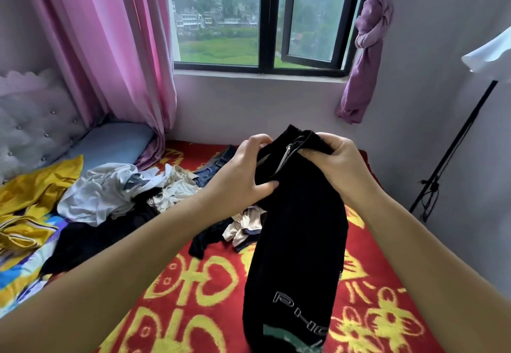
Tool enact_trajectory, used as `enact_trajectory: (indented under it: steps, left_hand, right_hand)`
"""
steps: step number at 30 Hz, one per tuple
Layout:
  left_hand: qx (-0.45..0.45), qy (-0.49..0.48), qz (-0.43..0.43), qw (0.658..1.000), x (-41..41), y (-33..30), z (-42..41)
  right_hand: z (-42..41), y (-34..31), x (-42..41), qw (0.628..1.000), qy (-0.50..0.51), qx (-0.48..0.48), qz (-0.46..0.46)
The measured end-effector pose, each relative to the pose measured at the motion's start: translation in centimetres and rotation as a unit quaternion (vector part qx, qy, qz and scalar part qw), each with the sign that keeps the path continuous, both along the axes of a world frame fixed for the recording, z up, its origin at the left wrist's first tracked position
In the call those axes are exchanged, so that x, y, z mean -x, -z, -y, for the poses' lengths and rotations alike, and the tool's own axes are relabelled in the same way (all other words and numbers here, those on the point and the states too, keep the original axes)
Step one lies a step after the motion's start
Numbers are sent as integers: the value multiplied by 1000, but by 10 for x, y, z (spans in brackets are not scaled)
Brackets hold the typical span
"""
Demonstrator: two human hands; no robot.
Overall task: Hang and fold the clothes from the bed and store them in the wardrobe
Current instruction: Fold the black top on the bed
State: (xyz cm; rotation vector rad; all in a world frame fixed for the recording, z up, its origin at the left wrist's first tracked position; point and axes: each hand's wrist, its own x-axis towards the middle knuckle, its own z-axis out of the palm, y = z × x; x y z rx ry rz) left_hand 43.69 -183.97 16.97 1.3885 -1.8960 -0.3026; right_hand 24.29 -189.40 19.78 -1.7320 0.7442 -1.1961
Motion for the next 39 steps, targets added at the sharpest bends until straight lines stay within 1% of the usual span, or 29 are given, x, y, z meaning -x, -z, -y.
enact_trajectory:
  steps: [1, 2, 3, 5, 6, 9, 11, 13, 14, 15, 16, 17, 18, 19, 21, 23, 25, 28, 30, 31, 32, 34, 35, 36, 39]
  left_hand:
    - [51, 3, 19, 998, 2, 4, 2]
    - [73, 6, 36, 997, 3, 6, 4]
    - [63, 11, 45, 997, 2, 6, 7]
    - [5, 38, 59, 998, -2, -2, 13]
    - [-2, 52, 73, 996, -7, -8, 15]
    - [63, 73, 135, 986, -21, -37, 20]
    - [116, 78, 204, 969, -25, -61, 21]
    - [154, 48, 287, 944, -24, -82, 26]
    - [157, 19, 315, 936, -22, -88, 28]
    - [148, -4, 321, 936, -19, -90, 32]
    - [127, -15, 311, 942, -16, -89, 34]
    - [94, -4, 279, 956, -11, -87, 34]
    - [41, 27, 228, 972, -5, -84, 34]
    - [-11, 59, 179, 982, 1, -78, 35]
    - [-87, 86, 136, 983, 8, -67, 39]
    - [-162, 109, 90, 977, 4, -54, 45]
    - [-205, 115, 61, 970, -4, -49, 45]
    - [-198, 105, 94, 970, -11, -52, 42]
    - [-159, 100, 132, 973, -10, -63, 36]
    - [-135, 92, 145, 976, -9, -71, 33]
    - [-110, 83, 150, 979, -8, -80, 31]
    - [-77, 68, 140, 985, -8, -97, 28]
    - [-67, 62, 137, 986, -8, -105, 26]
    - [-62, 55, 140, 987, -8, -111, 26]
    - [-71, 41, 155, 985, -9, -119, 24]
  right_hand:
    - [0, -1, 0, 1000, -9, -4, 5]
    - [-1, -1, 1, 1000, -19, -4, 3]
    - [-2, -3, 3, 1000, -24, 2, -9]
    - [-2, -5, 7, 998, -25, 25, -53]
    - [-2, -7, 11, 997, -24, 30, -74]
    - [1, -17, 27, 991, -19, 25, -127]
    - [6, -24, 37, 982, -14, 36, -184]
    - [9, -30, 40, 965, -4, 66, -256]
    - [9, -31, 39, 958, 3, 84, -275]
    - [9, -31, 36, 955, 12, 100, -280]
    - [8, -30, 31, 955, 23, 111, -275]
    - [6, -28, 26, 957, 31, 116, -265]
    - [4, -26, 19, 960, 34, 117, -251]
    - [1, -23, 13, 964, 31, 123, -235]
    - [-4, -16, 0, 966, 26, 136, -219]
    - [-7, -8, -5, 969, 27, 121, -212]
    - [-10, -3, -6, 975, 18, 96, -200]
    - [-16, 5, -5, 978, -10, 78, -192]
    - [-16, 13, -2, 981, -31, 53, -183]
    - [-16, 19, -1, 979, -46, 31, -198]
    - [-17, 27, 1, 971, -65, 5, -232]
    - [-22, 50, 2, 941, -117, -42, -316]
    - [-25, 62, 1, 930, -137, -57, -336]
    - [-26, 73, -1, 927, -147, -70, -339]
    - [-25, 93, -5, 939, -136, -87, -302]
